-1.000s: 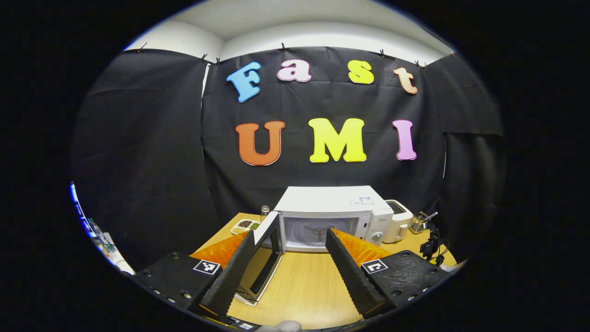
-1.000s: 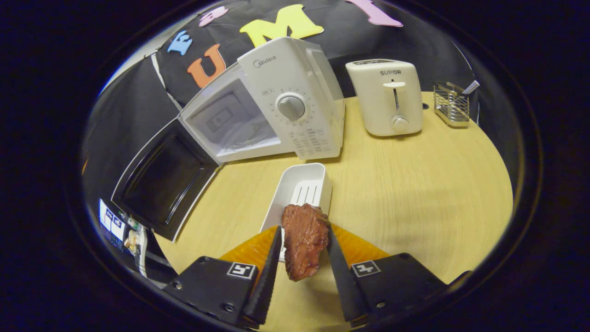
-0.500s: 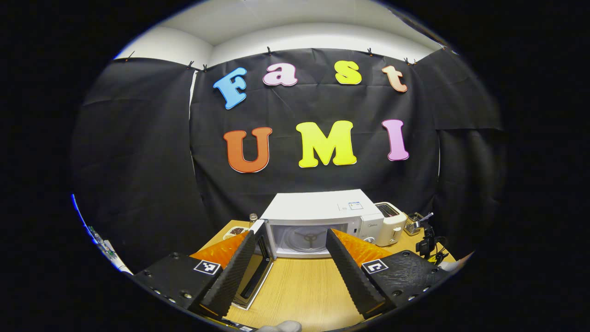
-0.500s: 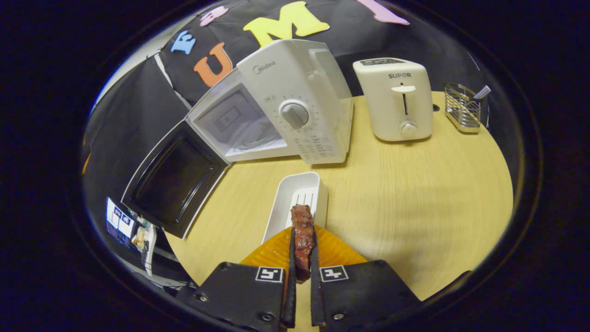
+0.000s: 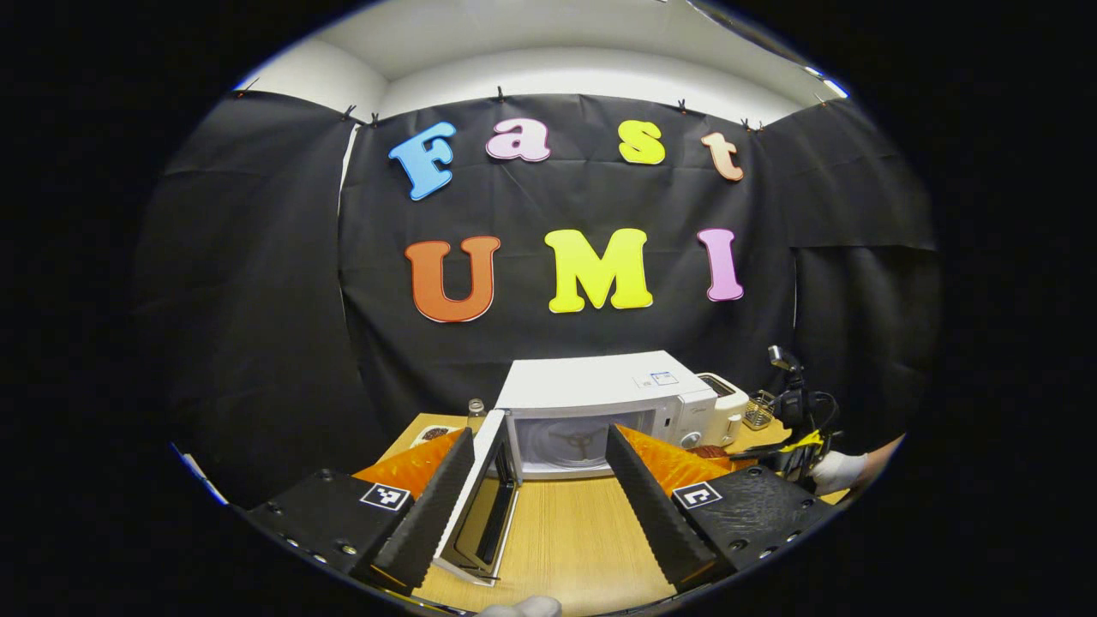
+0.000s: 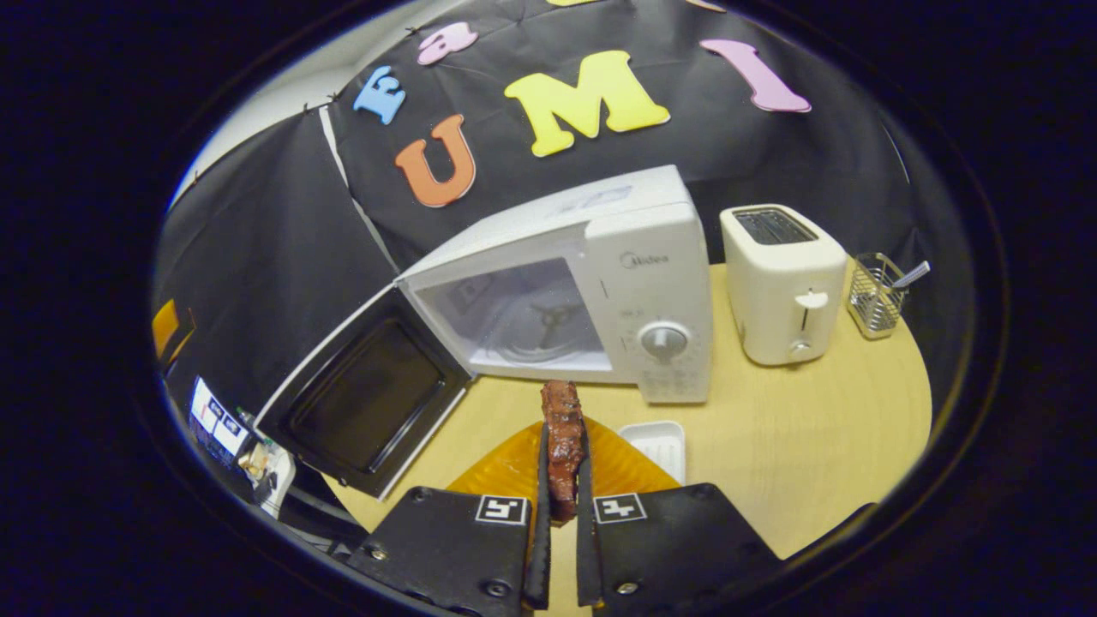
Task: Open the microwave oven with the left hand, put the food in, and close the microwave oven.
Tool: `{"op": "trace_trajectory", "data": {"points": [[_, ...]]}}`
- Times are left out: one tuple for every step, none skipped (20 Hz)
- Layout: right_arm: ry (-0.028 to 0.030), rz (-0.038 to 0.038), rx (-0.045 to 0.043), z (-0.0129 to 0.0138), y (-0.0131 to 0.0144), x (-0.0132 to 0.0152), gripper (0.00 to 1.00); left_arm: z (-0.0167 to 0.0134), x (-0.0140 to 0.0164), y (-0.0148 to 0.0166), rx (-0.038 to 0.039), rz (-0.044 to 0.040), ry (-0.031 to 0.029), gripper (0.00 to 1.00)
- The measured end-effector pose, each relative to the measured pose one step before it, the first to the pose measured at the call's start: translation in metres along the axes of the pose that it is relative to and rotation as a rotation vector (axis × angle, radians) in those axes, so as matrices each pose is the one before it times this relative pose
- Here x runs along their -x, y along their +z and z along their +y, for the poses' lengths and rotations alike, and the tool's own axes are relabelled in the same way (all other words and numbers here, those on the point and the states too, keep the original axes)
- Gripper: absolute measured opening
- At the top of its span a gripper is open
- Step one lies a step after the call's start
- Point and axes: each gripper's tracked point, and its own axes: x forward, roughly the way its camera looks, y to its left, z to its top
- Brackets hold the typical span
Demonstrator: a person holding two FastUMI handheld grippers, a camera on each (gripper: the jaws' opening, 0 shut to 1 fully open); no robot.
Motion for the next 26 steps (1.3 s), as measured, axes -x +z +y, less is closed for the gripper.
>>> {"op": "trace_trajectory", "data": {"points": [[0.00518, -0.02238, -0.02097, 0.01323, 0.00372, -0.01321, 0.15, 0.00609, 0.00157, -0.00141, -0.00105, 0.00806, -0.00742, 0.95], [0.00235, -0.01592, -0.01902, 0.01131, 0.00207, -0.01377, 0.15, 0.00626, 0.00078, -0.00321, -0.00021, 0.00688, -0.00777, 0.95], [0.00251, -0.01965, -0.02711, 0.01011, 0.00003, -0.01369, 0.15, 0.00636, 0.0014, -0.00318, -0.0012, 0.00654, -0.00649, 0.95], [0.0064, -0.01876, -0.03259, 0.01116, 0.00018, -0.0144, 0.15, 0.00676, 0.00133, -0.00332, -0.0036, 0.00988, -0.00401, 0.95], [0.00224, -0.016, -0.03479, 0.00979, -0.00249, -0.01515, 0.15, 0.00784, 0.00211, -0.00305, -0.00188, 0.0085, -0.00141, 0.95], [-0.00366, -0.01717, -0.03613, 0.00683, -0.00264, -0.01428, 0.15, 0.00638, -0.00045, -0.00415, 0.00142, 0.01028, -0.00276, 0.95], [-0.00198, -0.01556, -0.03646, 0.00572, -0.00577, -0.01335, 0.15, 0.00555, 0.00106, -0.00534, 0.00239, 0.01195, -0.00177, 0.95], [-0.00183, -0.02204, -0.04851, 0.00635, -0.00279, -0.01299, 0.15, 0.00583, 0.00151, -0.00431, 0.00019, 0.01133, -0.00092, 0.95], [-0.00254, -0.01304, -0.02975, 0.00393, -0.00216, -0.01257, 0.15, 0.00493, -0.00002, -0.0023, -0.0017, 0.00709, -0.0011, 0.95], [-0.00274, -0.02378, -0.03924, 0.00128, -0.00131, -0.0122, 0.15, 0.00439, -0.00017, -0.00374, -0.00363, 0.01088, 0.00455, 0.95], [-0.01254, -0.02837, -0.0453, -0.00061, -0.00123, -0.01298, 0.15, 0.00476, 0.00016, -0.00277, 0.00146, 0.00265, 0.00081, 0.95], [-0.02273, -0.02051, -0.04501, -0.00297, -0.00212, -0.01139, 0.15, 0.00333, 0.00041, -0.00117, 0.00175, -0.0004, 0.00022, 0.95], [-0.02541, -0.0237, -0.03961, -0.00101, -0.00201, -0.00952, 0.15, 0.00352, -0.00151, -0.00211, -0.00062, 0.00093, -0.00012, 0.95], [-0.00992, -0.02, -0.01967, -0.00027, -0.00187, -0.00785, 0.15, 0.00316, -0.0024, -0.00344, -0.0003, 0.00532, 0.00081, 0.95], [0.00244, -0.02388, -0.03313, 0.00319, -0.0038, -0.00899, 0.15, 0.00327, -0.00229, -0.00413, 0.00055, 0.00724, -0.005, 0.95], [-0.00553, -0.00883, -0.02712, 0.00245, -0.00355, -0.00828, 0.15, 0.00208, -0.00051, -0.00221, 0.00087, 0.00453, -0.00017, 0.95], [-0.002, -0.01651, -0.01603, -0.00011, -0.00426, -0.00512, 0.15, 0.0023, -0.00221, -0.00216, 0.00312, 0.0016, -0.0031, 0.95], [-0.00324, -0.02035, -0.02784, 0.00109, -0.00195, -0.00723, 0.15, 0.00355, -0.00191, -0.00156, 0.00127, 0.0019, 0.00341, 0.95], [-0.00717, -0.00777, -0.0192, 0.00066, -0.00259, -0.00984, 0.15, 0.00523, -0.00185, -0.00221, -0.00391, 0.00424, 0.00493, 0.95], [-0.01248, -0.00693, -0.00663, -0.00229, -0.00328, -0.01042, 0.15, 0.00398, -0.0021, -0.00269, -0.00274, 0.00332, 0.00468, 0.95], [-0.01503, -0.00379, -0.00664, -0.00164, -0.00292, -0.00935, 0.15, 0.00227, -0.00162, -0.00234, 0.00253, 0.00268, -0.00102, 0.95], [-0.00793, -0.00822, -0.01073, -0.00144, -0.00142, -0.00735, 0.15, 0.00256, -0.00113, -0.00098, 0.00209, 0.0022, -0.00078, 0.95], [-0.012, -0.00458, -0.00692, -0.00225, -0.00113, -0.00801, 0.15, 0.00242, -0.00141, -0.00082, -0.00049, 0.00071, -0.00024, 0.95], [-0.02321, -0.00804, -0.00006, -0.00516, -0.00033, -0.00852, 0.15, 0.001, -0.00226, -0.0024, -0.00204, 0.00747, 0.00001, 0.95], [-0.00045, -0.01395, -0.00762, -0.00217, 0.00133, -0.00583, 0.15, 0.00202, -0.00054, -0.00209, -0.00079, 0.00434, -0.00205, 0.95], [0.00487, -0.00984, -0.01009, 0.00015, 0.00138, -0.00575, 0.15, 0.00005, -0.00084, -0.00216, -0.00118, 0.00323, -0.0041, 0.95]]}}
